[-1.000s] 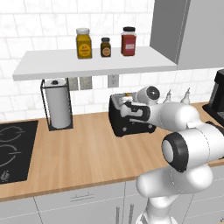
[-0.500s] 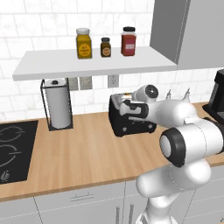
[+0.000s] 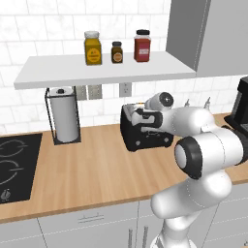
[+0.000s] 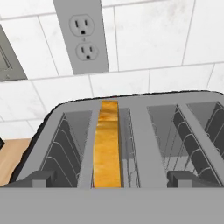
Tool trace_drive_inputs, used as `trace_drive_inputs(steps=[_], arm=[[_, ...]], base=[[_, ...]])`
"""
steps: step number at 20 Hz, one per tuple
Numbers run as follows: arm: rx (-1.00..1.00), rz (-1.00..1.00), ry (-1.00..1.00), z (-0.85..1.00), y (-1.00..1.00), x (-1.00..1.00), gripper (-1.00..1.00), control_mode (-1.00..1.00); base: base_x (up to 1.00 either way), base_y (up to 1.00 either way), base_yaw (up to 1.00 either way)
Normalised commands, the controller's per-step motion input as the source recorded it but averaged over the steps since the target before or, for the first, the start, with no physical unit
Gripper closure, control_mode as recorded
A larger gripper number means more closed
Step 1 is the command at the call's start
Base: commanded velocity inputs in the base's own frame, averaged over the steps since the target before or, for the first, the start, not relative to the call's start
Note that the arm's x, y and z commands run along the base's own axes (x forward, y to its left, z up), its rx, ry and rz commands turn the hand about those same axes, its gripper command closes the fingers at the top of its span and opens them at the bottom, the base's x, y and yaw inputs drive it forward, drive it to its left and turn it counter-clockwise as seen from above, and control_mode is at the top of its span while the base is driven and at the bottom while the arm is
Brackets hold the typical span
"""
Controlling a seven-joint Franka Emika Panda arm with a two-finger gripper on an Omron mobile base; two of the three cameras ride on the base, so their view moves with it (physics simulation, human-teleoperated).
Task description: Start the toaster. Once the lever pops up, take the bread to the plate on the dining counter.
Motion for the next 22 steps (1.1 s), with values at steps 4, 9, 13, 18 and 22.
trace_drive_inputs(steps=[4, 9, 13, 18, 22], arm=[[0.00, 0.00, 0.00, 0.00, 0.00, 0.11, -1.00, -1.00], [0.00, 0.00, 0.00, 0.00, 0.00, 0.02, -1.00, -1.00], [0.00, 0.00, 0.00, -0.04, 0.00, 0.00, -1.00, -1.00], [0.00, 0.00, 0.00, -0.06, 0.00, 0.00, -1.00, -1.00], [0.00, 0.00, 0.00, -0.03, 0.00, 0.00, -1.00, -1.00]], base=[[0.00, 0.00, 0.00], [0.00, 0.00, 0.00], [0.00, 0.00, 0.00], [0.00, 0.00, 0.00], [0.00, 0.00, 0.00]])
